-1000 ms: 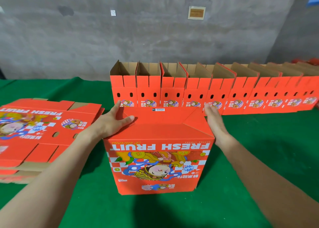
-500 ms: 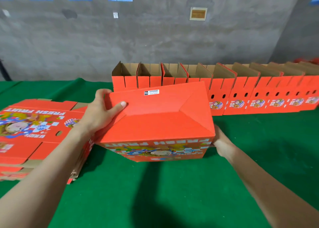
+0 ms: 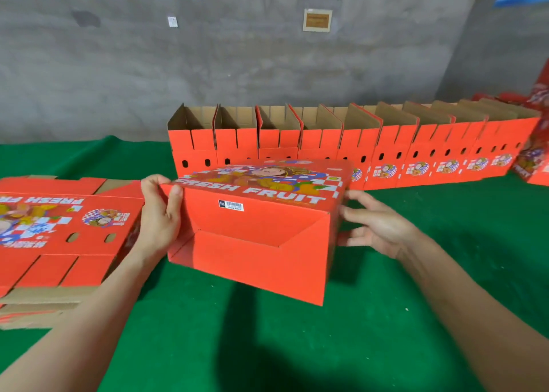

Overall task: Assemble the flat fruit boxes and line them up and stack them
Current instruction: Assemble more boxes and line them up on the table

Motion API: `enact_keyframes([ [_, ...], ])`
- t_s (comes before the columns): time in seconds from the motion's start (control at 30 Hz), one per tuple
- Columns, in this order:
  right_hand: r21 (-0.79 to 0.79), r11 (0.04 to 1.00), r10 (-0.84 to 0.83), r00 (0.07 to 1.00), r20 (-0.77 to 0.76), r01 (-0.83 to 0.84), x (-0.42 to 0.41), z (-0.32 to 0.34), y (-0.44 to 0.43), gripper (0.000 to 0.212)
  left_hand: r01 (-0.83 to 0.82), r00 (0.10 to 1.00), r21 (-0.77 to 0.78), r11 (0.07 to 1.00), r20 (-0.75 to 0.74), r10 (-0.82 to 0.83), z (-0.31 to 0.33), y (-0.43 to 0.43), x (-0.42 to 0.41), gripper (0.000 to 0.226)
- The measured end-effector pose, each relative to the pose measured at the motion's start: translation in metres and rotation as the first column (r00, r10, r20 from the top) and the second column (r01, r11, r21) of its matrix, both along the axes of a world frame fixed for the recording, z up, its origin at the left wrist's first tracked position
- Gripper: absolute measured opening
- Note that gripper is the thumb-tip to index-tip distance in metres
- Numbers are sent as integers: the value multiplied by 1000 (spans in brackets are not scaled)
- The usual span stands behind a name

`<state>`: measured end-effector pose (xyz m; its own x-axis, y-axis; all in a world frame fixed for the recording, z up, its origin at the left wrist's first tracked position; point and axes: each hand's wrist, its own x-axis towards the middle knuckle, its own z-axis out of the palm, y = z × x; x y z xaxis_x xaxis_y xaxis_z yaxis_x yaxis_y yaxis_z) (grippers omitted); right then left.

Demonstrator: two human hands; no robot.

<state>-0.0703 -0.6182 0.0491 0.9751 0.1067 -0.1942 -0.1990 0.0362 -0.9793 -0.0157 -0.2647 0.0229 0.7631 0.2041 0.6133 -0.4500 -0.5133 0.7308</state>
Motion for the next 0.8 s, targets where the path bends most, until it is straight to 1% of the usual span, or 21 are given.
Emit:
enact_keyframes([
  [0.03, -19, 999, -26, 999, 22, 27, -1, -2, 3, 31, 24, 999, -8, 1000, -26, -24, -2, -2, 3, 18],
  [0.07, -61, 996, -57, 997, 54, 61, -2, -4, 7, 31, 46, 995, 8, 999, -84, -45, -3, -4, 6, 13],
  [0.1, -128, 985, -100, 989, 104, 113, -2, -7, 11, 33, 58, 987, 66, 996, -153, -48, -6, -6, 9, 11],
  [0.13, -226, 956, -144, 971, 190, 186, -2, -11, 16, 36, 67, 977, 144, 987, -212, -36, -9, -9, 11, 13],
  [0.17, -339, 900, -171, 937, 304, 274, -3, -15, 21, 39, 77, 967, 203, 976, -254, -23, -12, -14, 11, 19],
  [0.2, -439, 823, -166, 892, 421, 360, -3, -20, 26, 42, 80, 960, 225, 971, -279, -15, -13, -20, 9, 27],
  [0.23, -506, 740, -141, 838, 527, 443, -3, -27, 29, 44, 80, 956, 227, 971, -292, -11, -13, -27, 6, 33],
  [0.3, -574, 589, -75, 745, 663, 570, -3, -43, 32, 44, 93, 950, 232, 968, -311, -17, -12, -39, 2, 39],
  [0.33, -598, 527, -51, 725, 687, 604, -3, -52, 32, 43, 116, 943, 236, 965, -331, -32, -12, -44, 2, 40],
  [0.37, -630, 478, -40, 732, 681, 612, -2, -61, 31, 42, 150, 931, 234, 961, -362, -57, -12, -50, 1, 40],
  [0.43, -704, 402, -50, 781, 622, 586, -1, -79, 32, 40, 227, 899, 212, 951, -420, -120, -12, -60, -3, 40],
  [0.57, -806, 295, -53, 852, 521, 512, -3, -114, 44, 39, 346, 868, 200, 917, -439, -231, -11, -83, -12, 45],
  [0.63, -834, 276, -46, 873, 485, 478, -7, -129, 54, 36, 384, 860, 193, 903, -429, -275, -9, -94, -15, 48],
  [0.7, -855, 286, -22, 895, 445, 433, -13, -140, 63, 35, 414, 842, 167, 895, -444, -307, -7, -105, -15, 55],
  [0.8, -872, 306, 30, 912, 409, 381, -21, -151, 68, 39, 429, 783, 36, 903, -514, -351, -2, -118, -13, 75],
])
